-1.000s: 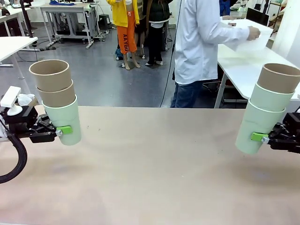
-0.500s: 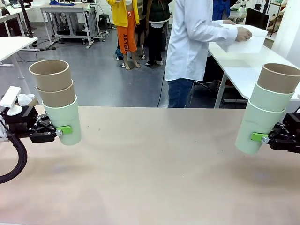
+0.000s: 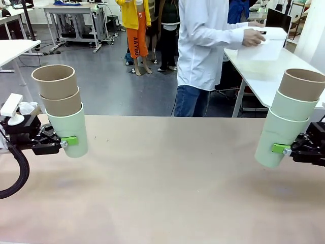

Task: Stack the cups and store them in the basket.
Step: Place the stack of Reusable plastic cups into the Pantry Basket.

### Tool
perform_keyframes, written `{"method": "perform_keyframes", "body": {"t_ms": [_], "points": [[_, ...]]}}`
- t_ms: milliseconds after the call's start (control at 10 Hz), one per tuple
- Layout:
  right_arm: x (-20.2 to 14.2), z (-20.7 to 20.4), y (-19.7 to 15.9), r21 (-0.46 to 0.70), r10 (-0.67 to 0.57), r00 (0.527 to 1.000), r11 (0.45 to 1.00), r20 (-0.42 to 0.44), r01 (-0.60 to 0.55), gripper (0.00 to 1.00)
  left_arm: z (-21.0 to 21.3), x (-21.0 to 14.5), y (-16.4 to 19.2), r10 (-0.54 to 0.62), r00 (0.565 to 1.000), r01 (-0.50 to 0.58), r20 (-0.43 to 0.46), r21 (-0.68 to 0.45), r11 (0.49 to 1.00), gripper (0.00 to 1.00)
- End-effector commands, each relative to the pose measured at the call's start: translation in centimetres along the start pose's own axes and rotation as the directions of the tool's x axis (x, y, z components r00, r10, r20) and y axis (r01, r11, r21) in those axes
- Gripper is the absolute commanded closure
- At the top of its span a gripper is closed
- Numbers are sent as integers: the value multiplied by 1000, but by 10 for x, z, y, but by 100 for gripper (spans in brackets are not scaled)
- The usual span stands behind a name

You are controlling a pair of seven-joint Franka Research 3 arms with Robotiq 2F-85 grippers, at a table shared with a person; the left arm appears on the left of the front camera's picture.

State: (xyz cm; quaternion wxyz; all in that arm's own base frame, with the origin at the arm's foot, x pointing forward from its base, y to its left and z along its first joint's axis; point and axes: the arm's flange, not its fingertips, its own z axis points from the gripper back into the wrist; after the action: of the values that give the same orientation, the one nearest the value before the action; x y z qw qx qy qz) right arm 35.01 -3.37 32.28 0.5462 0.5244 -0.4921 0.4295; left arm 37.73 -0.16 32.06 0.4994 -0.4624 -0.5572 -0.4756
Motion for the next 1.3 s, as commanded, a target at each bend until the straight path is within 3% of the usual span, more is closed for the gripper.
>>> {"method": "perform_keyframes", "body": {"t_ms": [0,1200], "points": [[5,-2,-1,-6,11,1000,1000,9,-11,15,-2,3,-2,-16,1000,16,6,-5,1000,15],[5,-2,-1,-6,11,1000,1000,9,-11,15,-2,3,-2,-16,1000,16,6,-5,1000,15]]}}
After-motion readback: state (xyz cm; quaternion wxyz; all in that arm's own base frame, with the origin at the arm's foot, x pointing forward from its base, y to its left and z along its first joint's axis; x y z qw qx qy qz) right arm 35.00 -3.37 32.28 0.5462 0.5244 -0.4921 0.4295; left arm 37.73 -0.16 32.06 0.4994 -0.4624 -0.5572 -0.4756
